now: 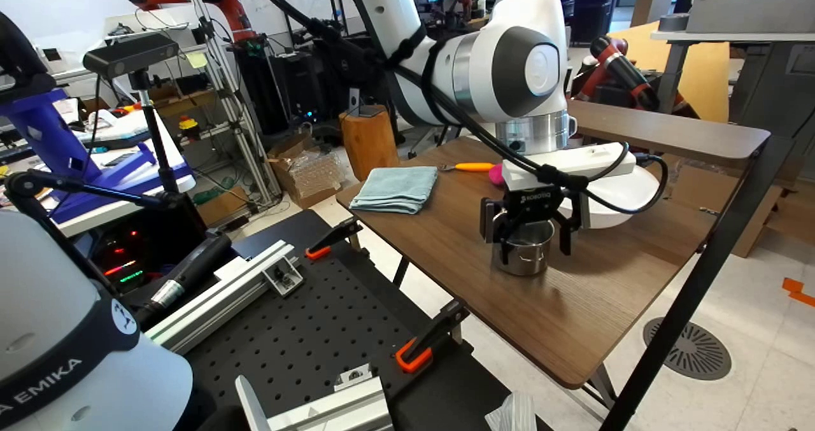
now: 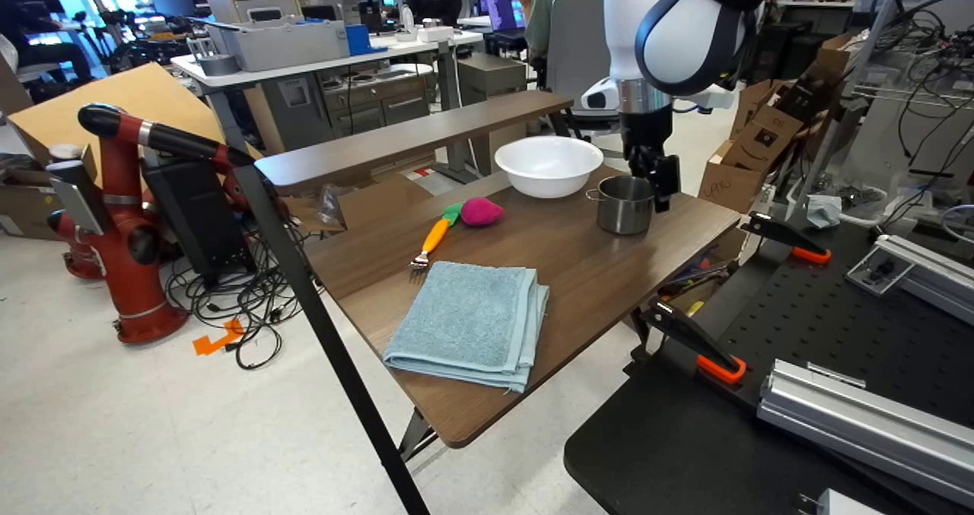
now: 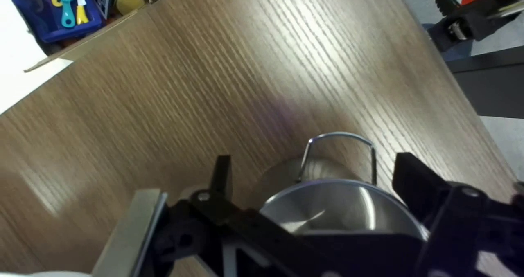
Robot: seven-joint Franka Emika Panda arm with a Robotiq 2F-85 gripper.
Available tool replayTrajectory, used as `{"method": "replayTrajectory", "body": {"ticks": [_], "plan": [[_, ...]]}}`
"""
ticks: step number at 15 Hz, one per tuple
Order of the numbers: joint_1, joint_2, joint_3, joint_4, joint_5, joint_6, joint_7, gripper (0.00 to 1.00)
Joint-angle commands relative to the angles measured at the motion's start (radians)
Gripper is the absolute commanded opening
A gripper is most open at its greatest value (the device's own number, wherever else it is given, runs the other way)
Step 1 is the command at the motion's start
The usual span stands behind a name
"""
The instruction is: Slide the cup to the left on the desk
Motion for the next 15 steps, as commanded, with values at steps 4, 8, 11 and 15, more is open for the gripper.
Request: {"method": "replayTrajectory", "body": {"ticks": [4,8,11,15], "plan": [[0.056,0.024,0.002,0.059,-0.092,-0.002,-0.002,1.00],[0.094,0.050,0.013,0.103,-0.131,-0.027,-0.010,1.00],[0.123,0.077,0.016,0.135,-0.154,-0.049,-0.008,1.00],[0.160,0.104,0.017,0.174,-0.191,-0.087,0.001,1.00]]}}
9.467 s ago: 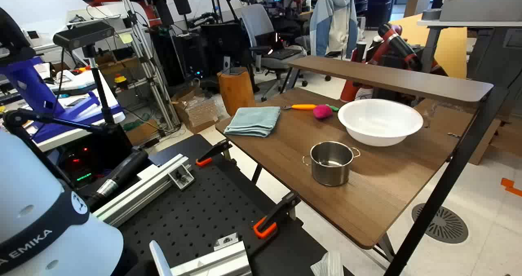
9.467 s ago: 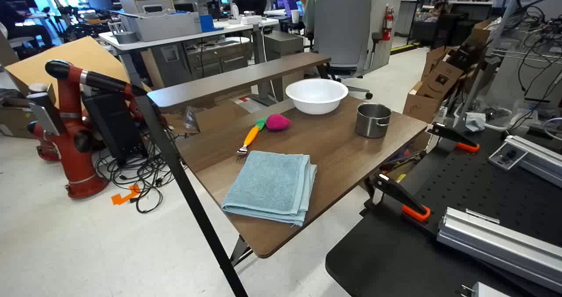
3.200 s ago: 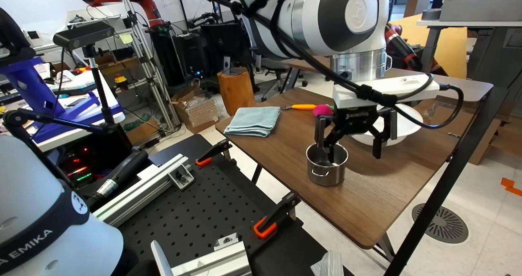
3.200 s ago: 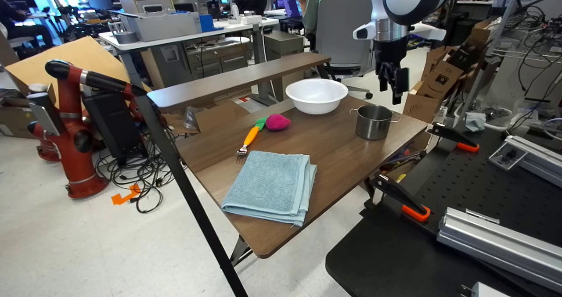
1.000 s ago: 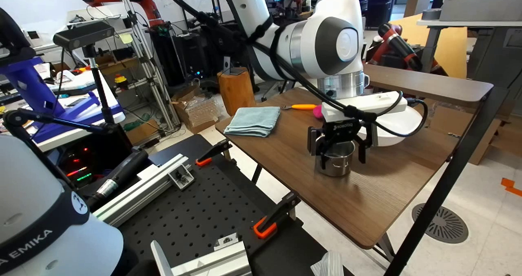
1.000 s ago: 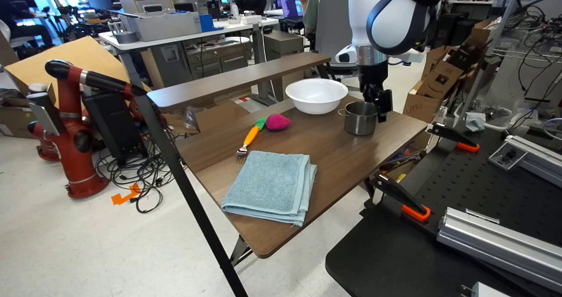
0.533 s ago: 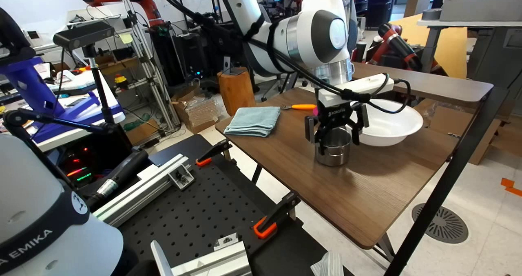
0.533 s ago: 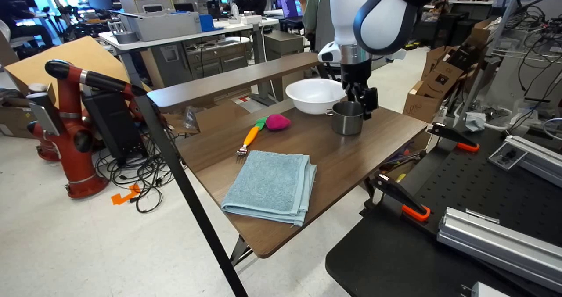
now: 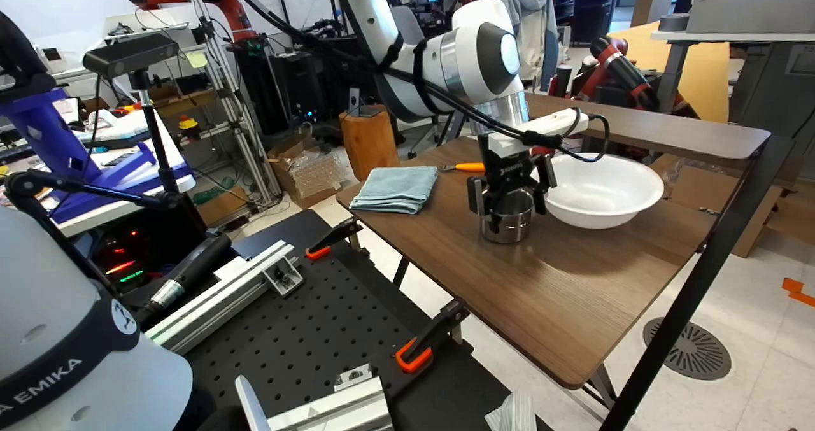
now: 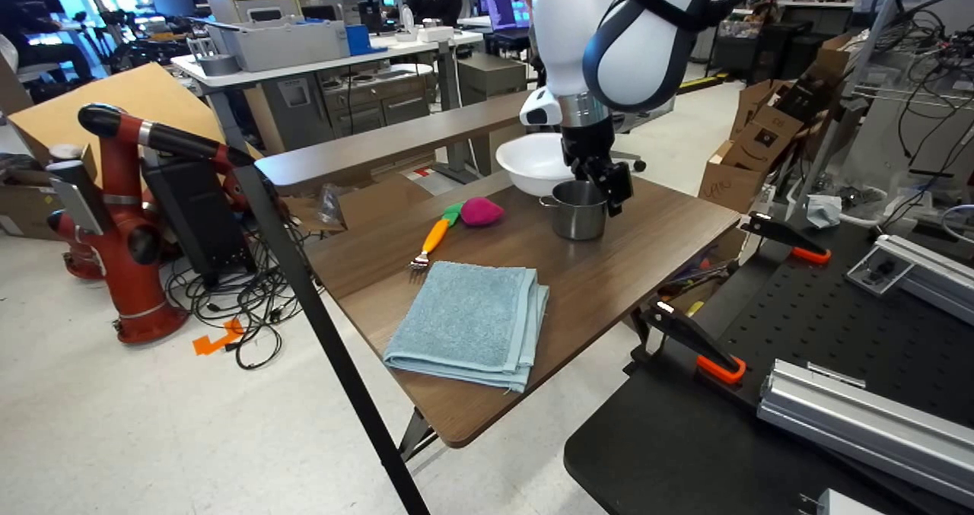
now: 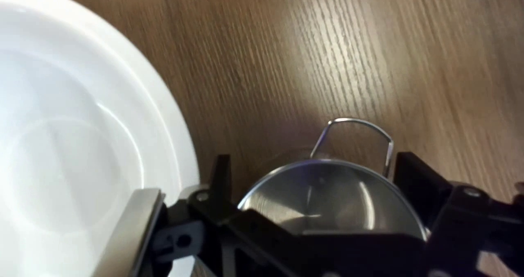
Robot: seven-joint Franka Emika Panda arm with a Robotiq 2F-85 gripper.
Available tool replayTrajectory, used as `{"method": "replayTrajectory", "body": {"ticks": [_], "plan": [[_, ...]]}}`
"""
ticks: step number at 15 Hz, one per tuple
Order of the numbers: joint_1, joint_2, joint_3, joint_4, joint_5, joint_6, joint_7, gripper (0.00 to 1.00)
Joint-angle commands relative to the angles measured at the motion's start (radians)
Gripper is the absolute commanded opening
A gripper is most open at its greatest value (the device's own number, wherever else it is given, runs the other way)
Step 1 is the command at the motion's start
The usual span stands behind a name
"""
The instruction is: Slide the cup to the left on the desk
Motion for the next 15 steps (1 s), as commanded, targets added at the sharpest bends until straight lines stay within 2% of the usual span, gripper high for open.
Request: {"method": "replayTrajectory", "body": {"ticks": [1,8,15], "plan": [[0.029,0.030,0.001,0.044,-0.057,-0.044,0.002,1.00],[0.097,0.028,0.013,0.046,-0.158,-0.072,0.040,1.00],[0.148,0.037,0.068,0.082,-0.201,-0.146,0.073,1.00]]}}
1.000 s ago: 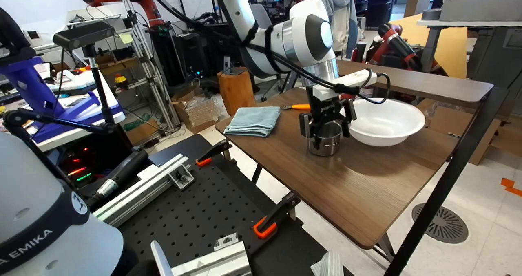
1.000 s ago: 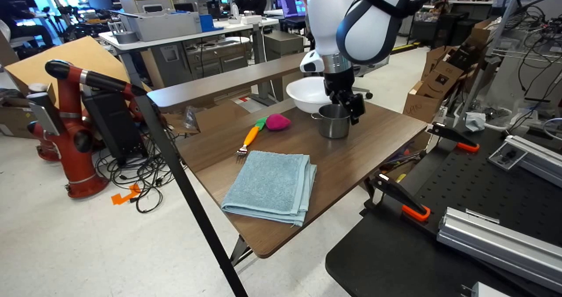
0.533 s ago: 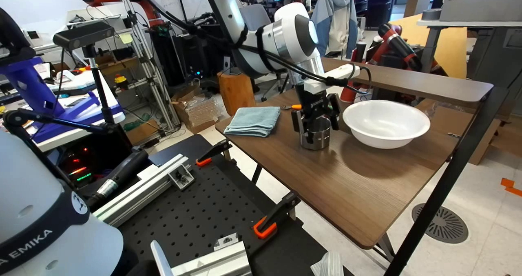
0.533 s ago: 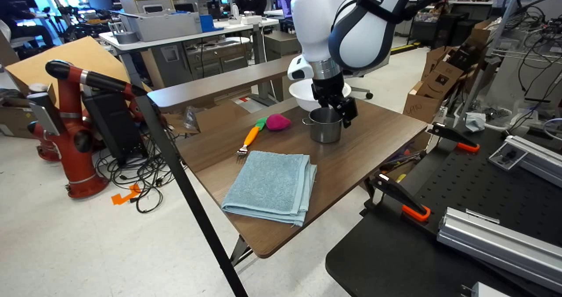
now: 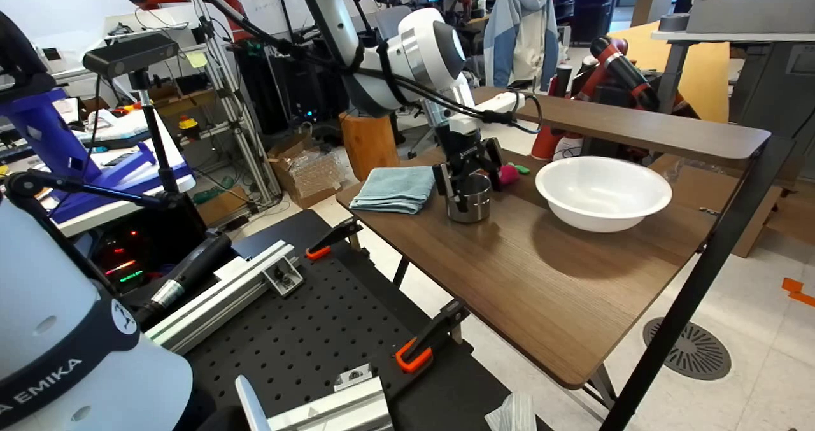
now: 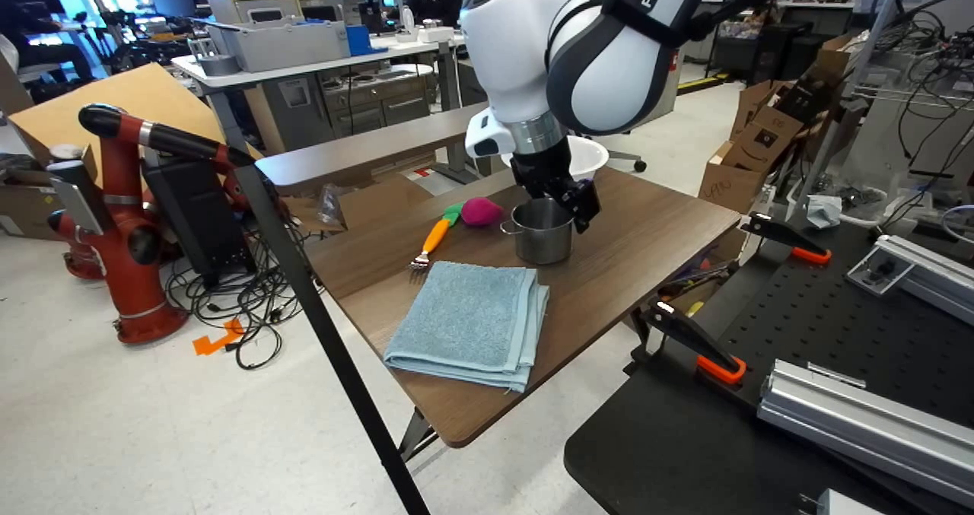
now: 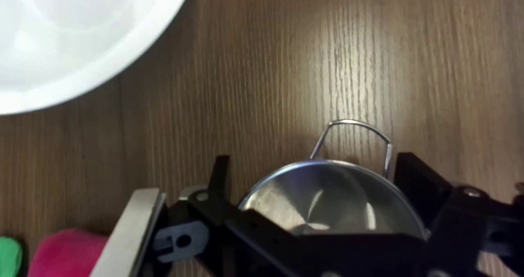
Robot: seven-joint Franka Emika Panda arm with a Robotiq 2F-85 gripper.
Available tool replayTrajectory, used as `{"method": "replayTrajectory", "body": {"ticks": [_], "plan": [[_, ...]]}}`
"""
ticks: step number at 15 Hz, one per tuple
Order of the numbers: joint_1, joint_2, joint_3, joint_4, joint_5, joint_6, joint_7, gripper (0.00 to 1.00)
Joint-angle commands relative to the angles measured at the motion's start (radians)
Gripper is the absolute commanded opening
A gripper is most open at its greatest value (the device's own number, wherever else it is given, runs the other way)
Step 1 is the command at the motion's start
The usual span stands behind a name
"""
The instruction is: Slide the cup to the left on the desk
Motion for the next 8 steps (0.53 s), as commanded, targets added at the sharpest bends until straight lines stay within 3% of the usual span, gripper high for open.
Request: {"method": "replayTrajectory", "body": {"ticks": [1,8], "plan": [[0.021,0.026,0.023,0.055,-0.038,-0.076,0.035,1.00],[0.053,0.041,0.051,0.128,-0.033,-0.155,0.066,1.00]]}}
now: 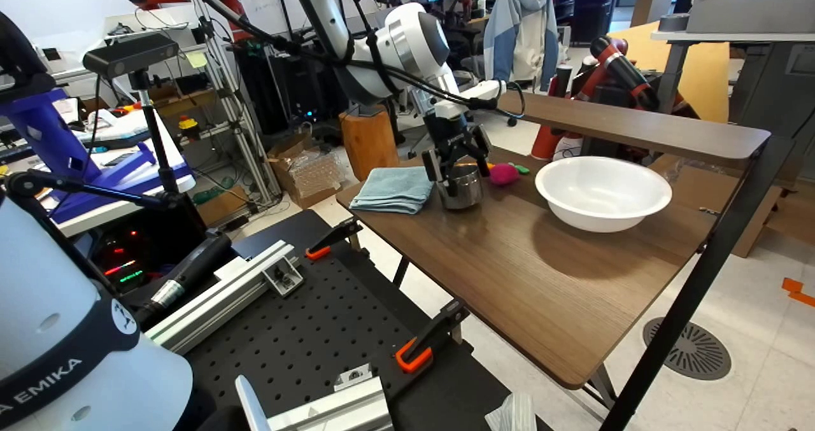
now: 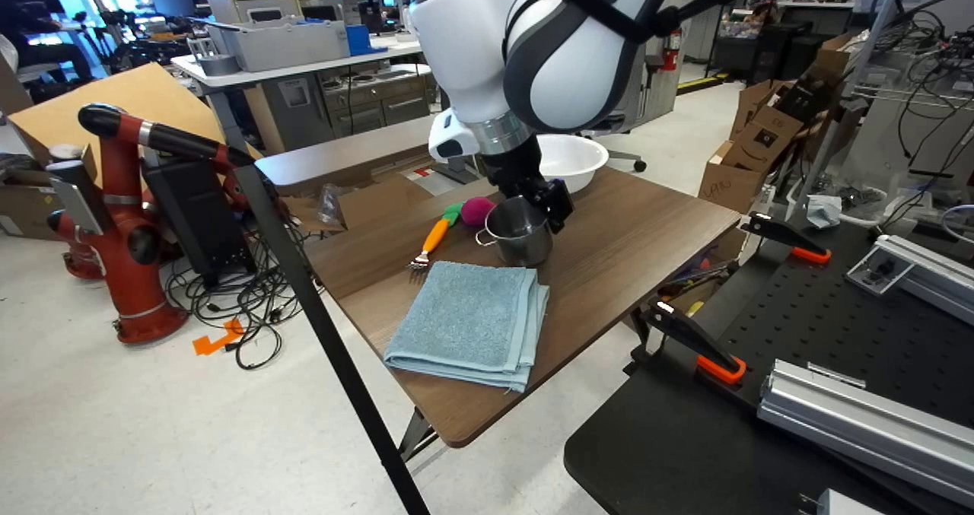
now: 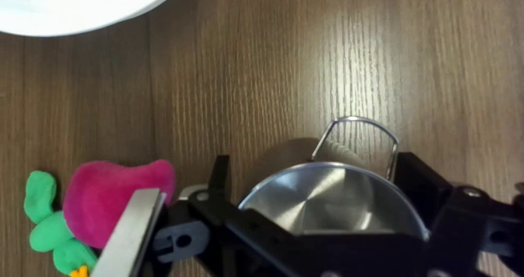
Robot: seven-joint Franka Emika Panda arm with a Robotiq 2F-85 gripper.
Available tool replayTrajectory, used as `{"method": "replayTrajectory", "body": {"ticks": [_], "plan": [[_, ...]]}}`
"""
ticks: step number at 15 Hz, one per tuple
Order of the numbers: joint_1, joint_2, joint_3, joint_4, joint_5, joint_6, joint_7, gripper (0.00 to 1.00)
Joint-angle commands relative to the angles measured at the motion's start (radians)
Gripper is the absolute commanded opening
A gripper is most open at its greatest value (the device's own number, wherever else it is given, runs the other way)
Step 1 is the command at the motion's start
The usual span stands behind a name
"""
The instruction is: Slide the cup to the left on the desk
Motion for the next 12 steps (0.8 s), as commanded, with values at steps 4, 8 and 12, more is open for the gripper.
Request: {"method": "replayTrajectory", "body": {"ticks": [4,8,12], "plan": [[0.010,0.037,0.021,0.079,-0.029,-0.091,0.033,1.00],[-0.002,0.046,0.022,0.089,-0.023,-0.101,0.026,1.00],[-0.012,0.036,0.022,0.079,-0.019,-0.098,0.028,1.00]]}}
